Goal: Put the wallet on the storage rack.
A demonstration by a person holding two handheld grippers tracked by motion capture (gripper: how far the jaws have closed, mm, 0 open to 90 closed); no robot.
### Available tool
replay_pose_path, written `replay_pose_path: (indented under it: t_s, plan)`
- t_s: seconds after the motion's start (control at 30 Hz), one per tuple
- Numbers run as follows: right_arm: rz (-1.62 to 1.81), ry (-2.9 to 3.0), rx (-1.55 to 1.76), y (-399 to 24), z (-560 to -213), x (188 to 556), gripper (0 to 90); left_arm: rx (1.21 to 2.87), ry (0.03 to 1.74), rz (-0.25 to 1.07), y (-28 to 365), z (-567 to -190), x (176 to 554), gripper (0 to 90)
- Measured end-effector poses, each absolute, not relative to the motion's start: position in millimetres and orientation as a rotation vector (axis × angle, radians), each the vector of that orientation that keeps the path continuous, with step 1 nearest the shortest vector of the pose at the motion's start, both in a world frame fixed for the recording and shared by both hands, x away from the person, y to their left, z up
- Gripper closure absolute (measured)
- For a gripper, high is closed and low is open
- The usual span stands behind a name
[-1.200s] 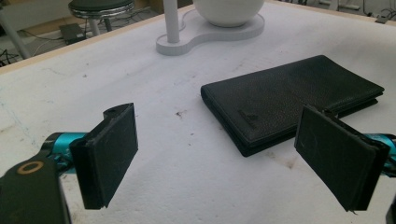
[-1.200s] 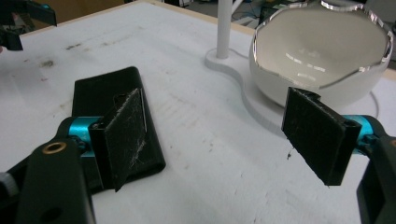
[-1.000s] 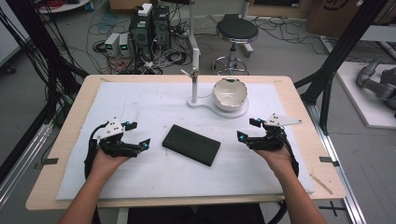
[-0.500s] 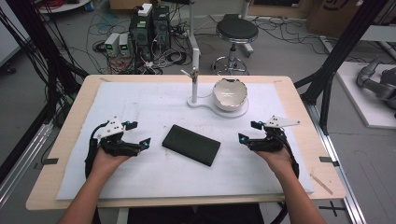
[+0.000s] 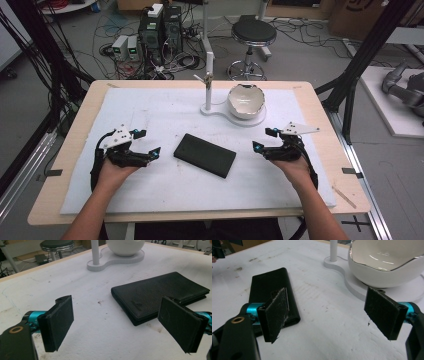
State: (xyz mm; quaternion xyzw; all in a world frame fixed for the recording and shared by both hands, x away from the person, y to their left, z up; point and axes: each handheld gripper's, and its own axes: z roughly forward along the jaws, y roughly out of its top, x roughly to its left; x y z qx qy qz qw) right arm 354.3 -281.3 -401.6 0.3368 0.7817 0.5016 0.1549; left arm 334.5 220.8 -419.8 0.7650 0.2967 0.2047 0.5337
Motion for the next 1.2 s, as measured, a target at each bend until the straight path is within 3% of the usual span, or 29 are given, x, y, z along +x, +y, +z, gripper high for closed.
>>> replay_pose_path:
  t_s: [0.8,0.9,1.2]
  plan:
    - [1.252,2.678,0.829,-196,-447,387,20.3,1.842,0.7,0.496,222,-419,328,13.3]
    - [1.297,2.734,0.855,-197,-449,388,30.7,1.846,0.701,0.495,222,-420,328,13.3]
    - [1.349,2.774,0.887,-199,-451,390,41.4,1.856,0.693,0.496,220,-420,327,13.3]
